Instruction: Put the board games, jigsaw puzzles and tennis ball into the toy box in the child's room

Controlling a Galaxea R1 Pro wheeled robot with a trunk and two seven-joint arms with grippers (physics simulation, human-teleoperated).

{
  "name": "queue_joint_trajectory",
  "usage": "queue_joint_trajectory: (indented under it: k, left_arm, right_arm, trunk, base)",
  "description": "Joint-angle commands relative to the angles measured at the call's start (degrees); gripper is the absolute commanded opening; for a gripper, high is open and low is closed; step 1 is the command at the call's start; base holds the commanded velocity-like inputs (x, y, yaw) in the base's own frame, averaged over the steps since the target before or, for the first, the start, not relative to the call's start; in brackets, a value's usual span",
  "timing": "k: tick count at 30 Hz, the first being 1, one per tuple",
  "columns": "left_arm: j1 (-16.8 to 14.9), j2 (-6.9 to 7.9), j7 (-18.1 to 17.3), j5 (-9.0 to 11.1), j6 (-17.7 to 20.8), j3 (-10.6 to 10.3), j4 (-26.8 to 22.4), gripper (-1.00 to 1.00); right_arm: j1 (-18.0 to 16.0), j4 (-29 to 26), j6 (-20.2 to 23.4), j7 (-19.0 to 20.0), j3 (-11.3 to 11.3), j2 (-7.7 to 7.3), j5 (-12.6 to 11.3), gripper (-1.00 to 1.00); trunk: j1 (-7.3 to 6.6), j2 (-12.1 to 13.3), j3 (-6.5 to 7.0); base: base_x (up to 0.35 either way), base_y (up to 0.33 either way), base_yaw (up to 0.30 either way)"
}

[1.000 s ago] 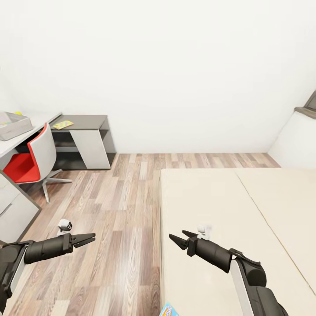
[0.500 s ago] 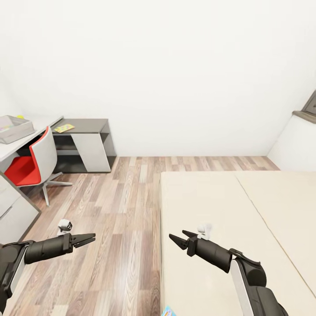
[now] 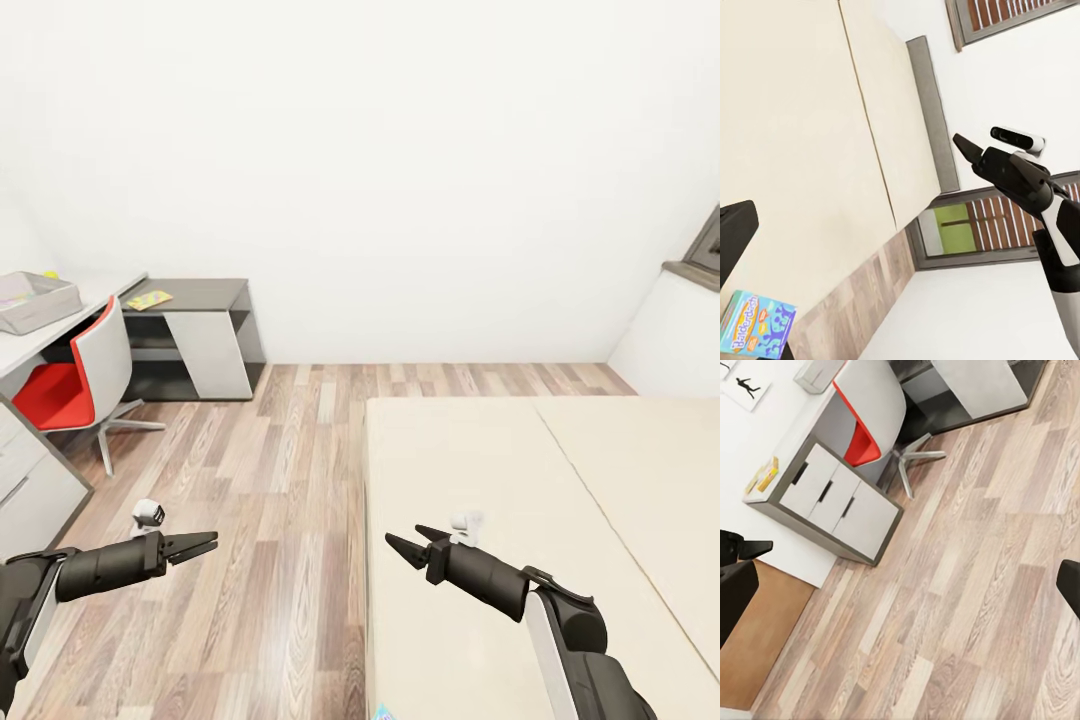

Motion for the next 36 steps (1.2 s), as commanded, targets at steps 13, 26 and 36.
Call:
queue_joint_trajectory:
  k: [13, 26, 36]
  left_arm:
    - [0.0, 0.07, -0.2, 0.0, 0.6, 0.2, 0.0, 1.0]
    - [0.0, 0.07, -0.2, 0.0, 0.6, 0.3, 0.0, 1.0]
    - [0.0, 0.07, -0.2, 0.0, 0.6, 0.3, 0.0, 1.0]
  right_arm:
    - [0.0, 0.0, 0.4, 0.1, -0.1, 0.07, -0.2, 1.0]
    - [0.0, 0.0, 0.4, 0.1, -0.1, 0.12, -0.2, 1.0]
    - [0.0, 0.0, 0.4, 0.1, -0.1, 0.12, -0.2, 1.0]
  trunk:
    - [0.04, -0.1, 1.12]
    - [0.04, -0.1, 2.33]
    - [0.04, -0.1, 3.27]
  base:
    - [0.0, 0.0, 0.0]
    - [0.0, 0.0, 0.0]
    - [0.0, 0.0, 0.0]
